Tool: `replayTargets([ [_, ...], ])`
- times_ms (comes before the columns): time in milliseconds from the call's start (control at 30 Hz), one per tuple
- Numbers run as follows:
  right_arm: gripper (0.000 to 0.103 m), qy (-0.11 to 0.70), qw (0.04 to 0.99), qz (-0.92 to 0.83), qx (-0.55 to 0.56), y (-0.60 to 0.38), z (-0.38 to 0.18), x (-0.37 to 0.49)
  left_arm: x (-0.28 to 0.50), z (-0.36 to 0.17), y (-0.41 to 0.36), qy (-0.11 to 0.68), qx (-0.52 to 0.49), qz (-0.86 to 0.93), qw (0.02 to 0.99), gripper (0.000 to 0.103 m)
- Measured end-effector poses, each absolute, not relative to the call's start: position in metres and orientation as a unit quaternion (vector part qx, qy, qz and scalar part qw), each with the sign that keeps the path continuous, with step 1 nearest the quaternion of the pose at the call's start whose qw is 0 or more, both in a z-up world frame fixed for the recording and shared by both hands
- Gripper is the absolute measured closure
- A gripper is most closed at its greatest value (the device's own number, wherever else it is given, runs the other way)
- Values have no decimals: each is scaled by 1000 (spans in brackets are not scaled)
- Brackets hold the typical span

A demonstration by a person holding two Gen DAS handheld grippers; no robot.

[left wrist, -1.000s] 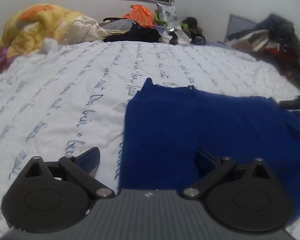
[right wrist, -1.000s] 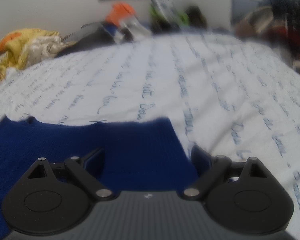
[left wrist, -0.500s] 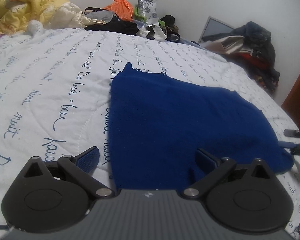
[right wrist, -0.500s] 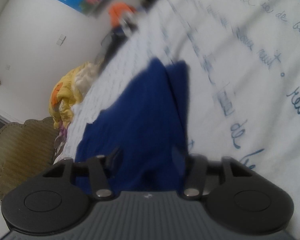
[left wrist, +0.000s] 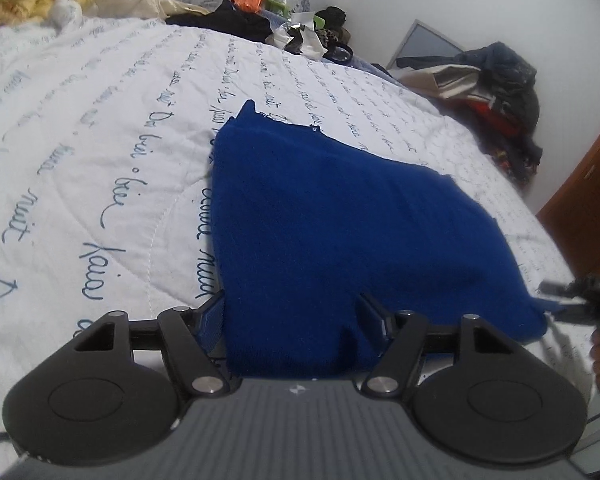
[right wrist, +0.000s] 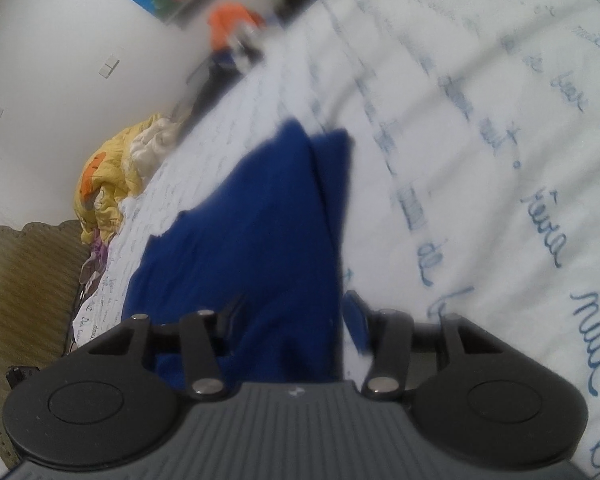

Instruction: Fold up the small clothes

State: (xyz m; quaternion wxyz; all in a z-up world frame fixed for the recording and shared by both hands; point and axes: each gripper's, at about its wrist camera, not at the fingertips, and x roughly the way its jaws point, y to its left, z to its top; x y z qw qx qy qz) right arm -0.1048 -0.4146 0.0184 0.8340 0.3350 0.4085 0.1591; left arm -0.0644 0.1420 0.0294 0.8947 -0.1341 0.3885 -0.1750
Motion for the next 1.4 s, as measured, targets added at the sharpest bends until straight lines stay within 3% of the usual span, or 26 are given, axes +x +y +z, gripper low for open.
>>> replayTargets([
  [33,53,408,834,167,331,-412,19,-105,-64,29,143,390,-137,-174,894,39],
  [133,95,420,833,189,306,-402,20,-104,-62,29,143,400,-127,-159,893,80],
  [267,98,418,839,200,286,-399,23,-102,-60,36,150,403,-136,-164,890,94],
  [400,99,399,844,235,272,-407,51,-118,-75,59,160,390,-109,-190,894,95],
  [467,99,425,847,223,230,-411,47,-128,-76,46,166,416,-85,-176,888,94],
  [500,99,444,842,209,225,-414,36,-130,-75,36,169,430,-85,-171,882,93],
  [567,99,455,837,196,233,-418,22,-133,-77,33,175,420,-101,-167,886,76],
  [600,98,450,837,195,245,-420,23,-133,-77,37,176,414,-105,-164,889,74],
  [633,98,443,841,187,246,-421,30,-133,-77,45,177,401,-109,-157,896,59],
  [667,94,429,851,181,245,-422,38,-131,-78,55,179,376,-112,-152,907,38],
  [700,90,407,861,177,247,-424,48,-127,-78,66,177,347,-110,-150,919,26],
  [733,77,383,871,176,252,-425,58,-120,-76,76,173,318,-105,-148,931,6],
  [767,57,360,879,176,258,-424,66,-110,-71,85,165,292,-94,-144,941,2],
  [833,37,336,895,165,242,-408,78,-79,-50,95,141,277,-60,-144,948,6],
  [1033,39,363,909,135,156,-346,66,40,51,59,79,319,59,-70,943,27],
  [1100,45,382,904,130,140,-334,54,63,74,49,73,337,65,-68,937,27],
  [1133,60,394,900,133,128,-329,48,69,81,44,72,347,65,-78,932,28],
  [1167,80,401,900,133,109,-323,41,74,88,39,70,351,74,-87,930,56],
  [1200,93,388,907,136,91,-319,41,71,89,36,67,350,91,-90,928,82],
  [1233,95,389,905,146,93,-319,42,70,89,36,63,345,102,-86,929,88],
  [1300,96,358,915,152,110,-329,53,56,80,43,65,312,91,-79,942,88],
  [1400,96,359,916,123,134,-354,37,47,90,26,64,335,92,-71,935,86],
])
